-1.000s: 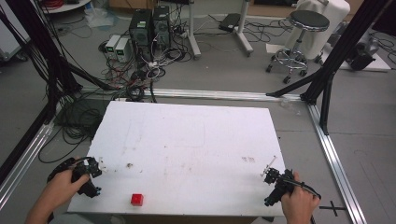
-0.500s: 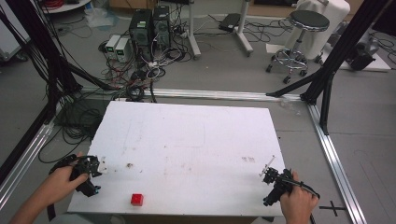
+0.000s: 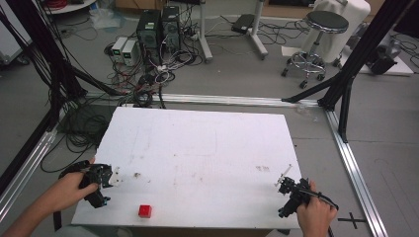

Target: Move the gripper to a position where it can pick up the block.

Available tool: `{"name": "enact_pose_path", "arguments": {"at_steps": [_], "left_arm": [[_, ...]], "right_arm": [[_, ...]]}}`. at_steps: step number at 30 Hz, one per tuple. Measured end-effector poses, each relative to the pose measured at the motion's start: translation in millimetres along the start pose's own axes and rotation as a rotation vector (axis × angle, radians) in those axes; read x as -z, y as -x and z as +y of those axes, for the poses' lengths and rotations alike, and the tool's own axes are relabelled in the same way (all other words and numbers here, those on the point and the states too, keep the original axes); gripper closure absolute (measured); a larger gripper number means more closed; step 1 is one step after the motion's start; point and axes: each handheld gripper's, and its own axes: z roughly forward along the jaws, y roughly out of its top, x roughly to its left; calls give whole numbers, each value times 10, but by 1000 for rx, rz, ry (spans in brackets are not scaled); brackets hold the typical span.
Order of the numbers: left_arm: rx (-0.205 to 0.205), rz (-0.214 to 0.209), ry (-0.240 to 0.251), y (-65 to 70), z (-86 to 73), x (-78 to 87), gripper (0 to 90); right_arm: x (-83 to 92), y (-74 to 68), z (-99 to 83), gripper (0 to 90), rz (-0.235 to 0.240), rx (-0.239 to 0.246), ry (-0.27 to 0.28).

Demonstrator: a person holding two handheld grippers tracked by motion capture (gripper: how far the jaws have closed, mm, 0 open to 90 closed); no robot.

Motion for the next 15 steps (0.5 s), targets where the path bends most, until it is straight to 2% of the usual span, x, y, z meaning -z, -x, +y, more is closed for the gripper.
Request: {"name": "enact_pose_path", "arguments": {"at_steps": [1, 2, 3, 4, 8, 9, 11, 12, 14, 15], "left_arm": [[0, 0, 0, 0, 0, 0, 235], [-24, -7, -9, 16, 37, 0, 235], [-24, -7, -9, 16, 37, 0, 235], [-47, -9, -15, 40, 79, 2, 235], [-71, -6, -10, 74, 144, 20, 235], [-95, -10, -12, 92, 185, 35, 235], [-103, -12, -11, 100, 199, 39, 235], [-125, -16, -17, 120, 239, 49, 235], [-135, -18, -18, 133, 264, 52, 235], [-158, -29, -23, 155, 305, 55, 234]], "right_arm": [[0, 1, -1, 40, 0, 4, 1], [1, -1, 0, 40, 0, 4, 3], [7, 0, 1, 40, 0, 6, 3], [9, -2, 1, 40, -1, 6, 5], [13, 1, 1, 40, 2, 6, 8], [13, 3, -1, 40, 4, 5, 10], [13, 3, -2, 40, 4, 5, 11], [17, 1, -3, 40, 1, 3, 12], [18, 2, -4, 40, 2, 3, 13], [20, 4, -6, 40, 1, 6, 16]]}}
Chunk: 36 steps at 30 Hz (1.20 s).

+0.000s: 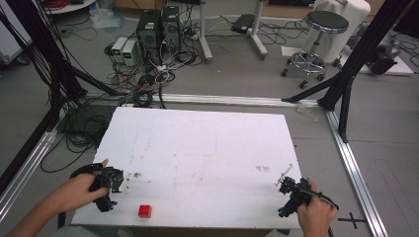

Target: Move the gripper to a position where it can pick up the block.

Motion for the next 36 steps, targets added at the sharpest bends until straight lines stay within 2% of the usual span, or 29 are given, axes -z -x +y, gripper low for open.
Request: {"name": "enact_pose_path", "arguments": {"at_steps": [3, 5, 10, 19, 30, 32, 36], "left_arm": [[-11, -8, 0, 17, 41, -4, 235], [-40, -15, -5, 42, 107, -13, 235], [-63, -33, 5, 90, 202, -33, 235], [-74, -79, 22, 159, 345, -62, 235], [-69, -127, 32, 233, 518, -141, 235], [-81, -140, 34, 259, 555, -162, 235], [-81, -144, 36, 282, 592, -184, 235]], "right_arm": [[0, 0, -1, 40, 0, -3, 2], [-2, -1, 2, 40, 0, -1, 0], [-1, 0, 9, 40, 1, 4, 2], [1, -6, 19, 40, 5, 3, 0], [-6, -12, 32, 40, 5, 1, -2], [-5, -7, 29, 40, 8, 7, -2], [-3, -6, 21, 40, 6, -1, 2]]}}
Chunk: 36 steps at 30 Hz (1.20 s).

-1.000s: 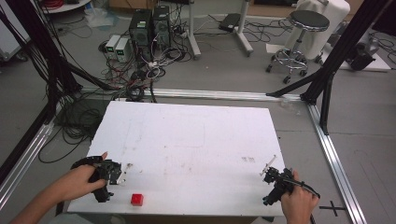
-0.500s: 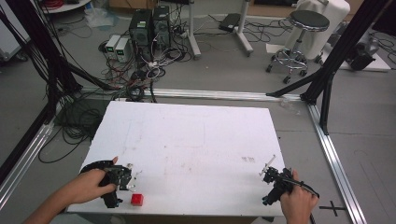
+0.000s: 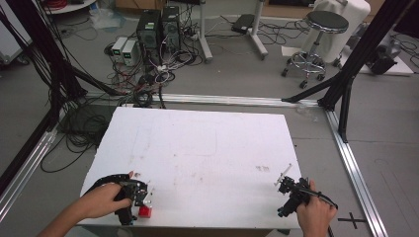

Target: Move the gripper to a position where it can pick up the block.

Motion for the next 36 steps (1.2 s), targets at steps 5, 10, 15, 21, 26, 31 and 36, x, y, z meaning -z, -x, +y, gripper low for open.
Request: {"name": "enact_pose_path", "arguments": {"at_steps": [5, 10, 15, 21, 26, 31, 36], "left_arm": [[2, -7, 9, 13, 41, -39, 235], [8, -9, 18, 16, 83, -78, 235], [5, -16, 15, 25, 126, -147, 235], [-3, -19, 1, 27, 156, -209, 235], [-10, -18, -6, 25, 181, -264, 235], [-15, -21, -13, 18, 191, -296, 236], [-21, -20, -15, 24, 190, -294, 235]], "right_arm": [[0, 0, 0, 40, 0, -2, 2], [-5, 2, 4, 40, 2, 7, -3], [-8, 0, 3, 40, 3, 3, 2], [-11, 2, 3, 40, 4, 4, -2], [-11, 2, 1, 40, 5, 4, -2], [-14, 3, -2, 40, 5, 8, -1], [-8, 3, 3, 40, 5, 12, -4]]}}
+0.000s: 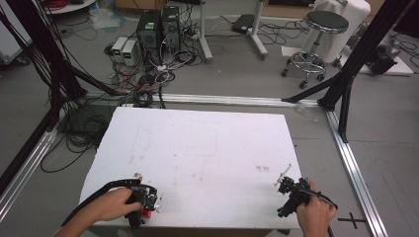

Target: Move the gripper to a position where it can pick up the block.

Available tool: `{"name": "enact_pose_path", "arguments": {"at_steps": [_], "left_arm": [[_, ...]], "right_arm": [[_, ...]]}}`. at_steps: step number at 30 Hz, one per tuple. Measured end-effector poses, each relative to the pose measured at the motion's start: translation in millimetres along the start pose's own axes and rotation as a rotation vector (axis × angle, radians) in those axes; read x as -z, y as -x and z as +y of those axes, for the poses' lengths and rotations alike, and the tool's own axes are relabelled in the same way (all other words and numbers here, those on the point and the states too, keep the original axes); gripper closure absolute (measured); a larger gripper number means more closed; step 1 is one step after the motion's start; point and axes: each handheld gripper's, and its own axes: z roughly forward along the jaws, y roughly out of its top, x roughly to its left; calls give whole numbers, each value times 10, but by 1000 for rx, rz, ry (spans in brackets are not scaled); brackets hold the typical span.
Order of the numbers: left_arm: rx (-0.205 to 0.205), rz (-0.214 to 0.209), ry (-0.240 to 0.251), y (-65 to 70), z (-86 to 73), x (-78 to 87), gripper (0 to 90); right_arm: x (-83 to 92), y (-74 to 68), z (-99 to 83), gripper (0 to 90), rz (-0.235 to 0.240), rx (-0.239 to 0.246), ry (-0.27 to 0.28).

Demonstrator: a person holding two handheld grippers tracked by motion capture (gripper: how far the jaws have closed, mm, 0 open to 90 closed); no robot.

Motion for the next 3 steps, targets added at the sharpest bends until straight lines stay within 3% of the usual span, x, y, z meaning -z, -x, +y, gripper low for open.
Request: {"name": "enact_pose_path", "arguments": {"at_steps": [3], "left_arm": [[5, 0, 0, 5, -2, 6, 236]], "right_arm": [[2, 0, 0, 40, 0, 0, 0]]}}
